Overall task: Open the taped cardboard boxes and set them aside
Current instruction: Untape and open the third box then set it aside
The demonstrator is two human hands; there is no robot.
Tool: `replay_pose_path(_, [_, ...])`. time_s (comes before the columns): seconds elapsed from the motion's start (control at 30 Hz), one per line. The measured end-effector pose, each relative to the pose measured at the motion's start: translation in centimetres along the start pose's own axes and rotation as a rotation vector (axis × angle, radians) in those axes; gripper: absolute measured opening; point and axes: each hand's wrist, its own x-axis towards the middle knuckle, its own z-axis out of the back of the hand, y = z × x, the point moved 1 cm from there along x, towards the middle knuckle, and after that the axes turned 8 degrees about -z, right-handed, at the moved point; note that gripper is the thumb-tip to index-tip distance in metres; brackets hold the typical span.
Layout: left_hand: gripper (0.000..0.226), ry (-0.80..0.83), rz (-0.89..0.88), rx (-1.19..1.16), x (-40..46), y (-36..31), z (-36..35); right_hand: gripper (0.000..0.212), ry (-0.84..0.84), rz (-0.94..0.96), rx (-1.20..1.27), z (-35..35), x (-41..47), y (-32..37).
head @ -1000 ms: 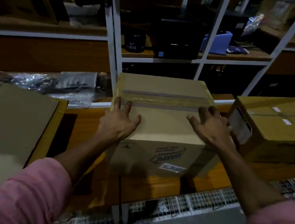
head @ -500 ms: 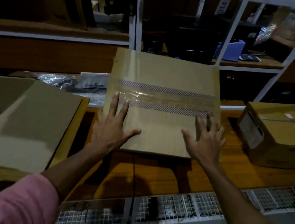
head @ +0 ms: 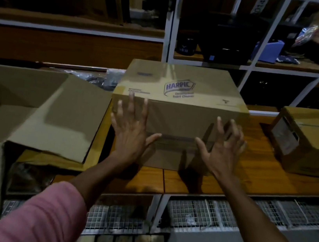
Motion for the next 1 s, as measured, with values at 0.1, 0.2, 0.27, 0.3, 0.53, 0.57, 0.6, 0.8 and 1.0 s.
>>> replay_pose_path(0.1, [0.094,0.000,-0.010,0.034,2.1,0.2,2.3,0.078,-0.070,0.049,0.021,2.7,2.5,1.6])
replay_pose_path(0.2, [0.082,0.090,0.017,0.005,4.4,1.0,3.6,0.075,0.021,0.006,0.024,4.2,5.2,2.4])
replay_pose_path(0.27, [0.080,0.142,0.016,0.003,6.0,1.9,4.2,0.073,0.115,-0.015,0.008,4.6,7.0,2.8])
replay_pose_path(0.3, [0.080,0.158,0.011,0.026,7.1,2.4,4.2,0.070,0.159,-0.027,-0.007,4.5,8.2,2.9])
replay_pose_path(0.53, [0.089,0.331,0.150,-0.090,14.0,5.4,3.5,0.081,0.368,-0.108,-0.110,3.3,14.3,3.7])
replay_pose_path(0.57, [0.096,0.371,0.162,-0.113,14.6,5.8,3.7,0.088,0.380,-0.110,-0.112,3.2,14.9,3.6])
replay_pose_path(0.6, [0.096,0.414,0.168,-0.126,15.3,6.0,3.8,0.097,0.401,-0.112,-0.121,3.0,15.6,3.4])
replay_pose_path(0.8, [0.105,0.380,0.096,-0.116,16.2,6.5,2.3,0.104,0.404,-0.056,-0.123,1.0,17.9,2.5])
replay_pose_path(1.0, [0.094,0.254,0.036,-0.114,11.4,5.7,3.9,0.083,0.272,-0.016,-0.046,4.3,13.0,2.8])
